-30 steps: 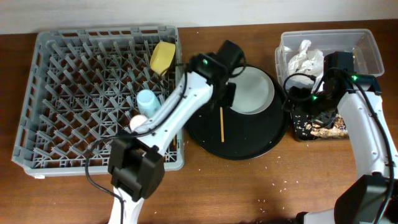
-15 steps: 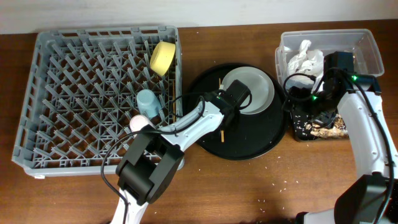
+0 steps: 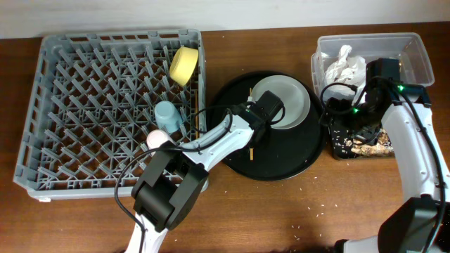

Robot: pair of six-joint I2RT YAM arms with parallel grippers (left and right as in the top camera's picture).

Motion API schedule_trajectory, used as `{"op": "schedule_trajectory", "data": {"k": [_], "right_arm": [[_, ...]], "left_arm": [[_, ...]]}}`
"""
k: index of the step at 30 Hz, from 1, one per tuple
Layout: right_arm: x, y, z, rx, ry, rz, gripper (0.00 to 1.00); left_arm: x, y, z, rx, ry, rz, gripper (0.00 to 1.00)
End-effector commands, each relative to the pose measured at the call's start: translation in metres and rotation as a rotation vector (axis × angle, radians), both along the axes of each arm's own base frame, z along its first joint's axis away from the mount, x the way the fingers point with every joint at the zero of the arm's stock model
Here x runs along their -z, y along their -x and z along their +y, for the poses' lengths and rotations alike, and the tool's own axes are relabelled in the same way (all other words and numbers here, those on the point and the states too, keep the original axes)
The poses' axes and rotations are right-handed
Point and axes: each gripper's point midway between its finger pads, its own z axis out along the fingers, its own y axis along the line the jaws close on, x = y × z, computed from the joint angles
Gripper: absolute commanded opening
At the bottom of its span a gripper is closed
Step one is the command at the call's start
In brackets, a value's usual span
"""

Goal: Sort waste into correct bins and load items into the dishwasher rack

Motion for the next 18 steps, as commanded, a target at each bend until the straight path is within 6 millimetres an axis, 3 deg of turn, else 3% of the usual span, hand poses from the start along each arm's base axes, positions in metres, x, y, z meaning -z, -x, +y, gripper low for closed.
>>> {"op": "schedule_trajectory", "data": {"k": [1,2,5,6,7,11,13,14,16,18], "right_arm": [[-0.005,-0.002,-0.004,0.011,0.014,-0.014,0.98],[-0.005,-0.002,-0.004,0.011,0.014,-0.014,0.99],[-0.005,-0.002,-0.004,0.011,0.014,-0.014,0.99],[-0.005,-0.002,-0.004,0.011,0.014,-0.014,0.99],[-0.005,-0.002,-0.004,0.011,0.014,-0.014,0.98],[-0.005,-0.002,-0.004,0.011,0.014,-0.014,0.98],[-0.005,-0.002,-0.004,0.011,0.014,-0.014,0.99],[-0.005,-0.002,-0.004,0.011,0.014,-0.014,0.99],[-0.005,-0.002,-0.004,0.011,0.014,-0.014,0.98],[-0.005,-0.002,-0.004,0.011,0.014,-0.014,0.98]], "left_arm": [[0.012,0.003,0.004,-0.004,-0.027,0.019,0.11],[0.012,0.003,0.003,-0.004,-0.026,0.018,0.32],[0.018,0.002,0.004,-0.006,-0.036,0.017,0.36],[0.02,0.002,0.004,-0.006,-0.035,0.017,0.29],[0.02,0.001,0.004,-0.006,-0.035,0.017,0.06],[0.028,0.002,0.005,-0.007,-0.048,0.025,0.05],[0.019,-0.003,-0.001,-0.005,-0.029,0.013,0.01],[0.009,-0.006,-0.002,-0.006,-0.034,0.012,0.01],[-0.04,-0.029,0.016,-0.055,-0.063,-0.037,0.0],[-0.127,-0.062,0.053,-0.153,-0.096,-0.176,0.0]]}}
